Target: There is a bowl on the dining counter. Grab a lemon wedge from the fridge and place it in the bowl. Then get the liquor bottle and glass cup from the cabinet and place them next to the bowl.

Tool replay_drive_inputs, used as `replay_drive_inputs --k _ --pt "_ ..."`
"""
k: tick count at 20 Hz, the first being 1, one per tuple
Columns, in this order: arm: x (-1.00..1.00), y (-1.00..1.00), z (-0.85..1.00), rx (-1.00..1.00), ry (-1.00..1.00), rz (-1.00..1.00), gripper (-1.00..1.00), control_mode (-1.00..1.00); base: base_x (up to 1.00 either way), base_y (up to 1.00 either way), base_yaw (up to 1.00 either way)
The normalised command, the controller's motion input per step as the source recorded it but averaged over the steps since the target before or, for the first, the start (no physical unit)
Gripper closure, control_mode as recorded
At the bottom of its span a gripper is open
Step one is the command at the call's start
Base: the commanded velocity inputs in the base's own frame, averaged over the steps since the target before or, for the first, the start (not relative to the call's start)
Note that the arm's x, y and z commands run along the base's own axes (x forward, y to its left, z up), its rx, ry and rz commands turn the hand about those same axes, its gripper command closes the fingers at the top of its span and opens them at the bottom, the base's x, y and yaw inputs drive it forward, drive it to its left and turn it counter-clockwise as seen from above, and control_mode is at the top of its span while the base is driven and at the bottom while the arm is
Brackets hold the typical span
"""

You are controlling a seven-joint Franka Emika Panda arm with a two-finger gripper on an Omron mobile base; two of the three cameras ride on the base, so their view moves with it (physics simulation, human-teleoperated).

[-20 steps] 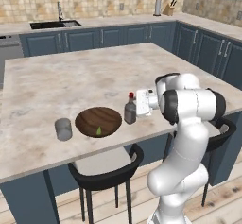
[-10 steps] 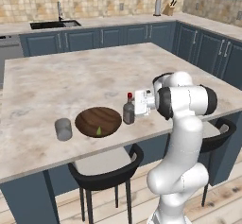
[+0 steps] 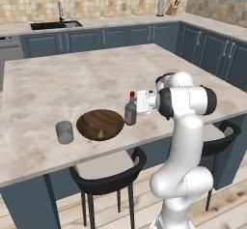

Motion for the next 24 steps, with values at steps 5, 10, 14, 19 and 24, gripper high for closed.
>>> replay_drive_inputs --k 5,10,14,19,24 --pt "0.00 0.14 -0.38 0.02 0.03 0.00 1.00 -1.00 0.00 0.00 0.00" --pt "0.00 0.15 -0.29 0.00 0.00 0.00 -1.00 -1.00 0.00 0.00 0.00" --pt "0.00 0.09 -0.07 0.00 0.00 0.00 -1.00 -1.00 0.00 0.00 0.00" --pt "-0.17 0.01 0.01 0.00 -0.01 0.00 -1.00 -1.00 0.00 0.00 0.00" --pt "-0.30 0.00 0.19 0.00 -0.03 0.00 -1.00 -1.00 0.00 0.00 0.00"
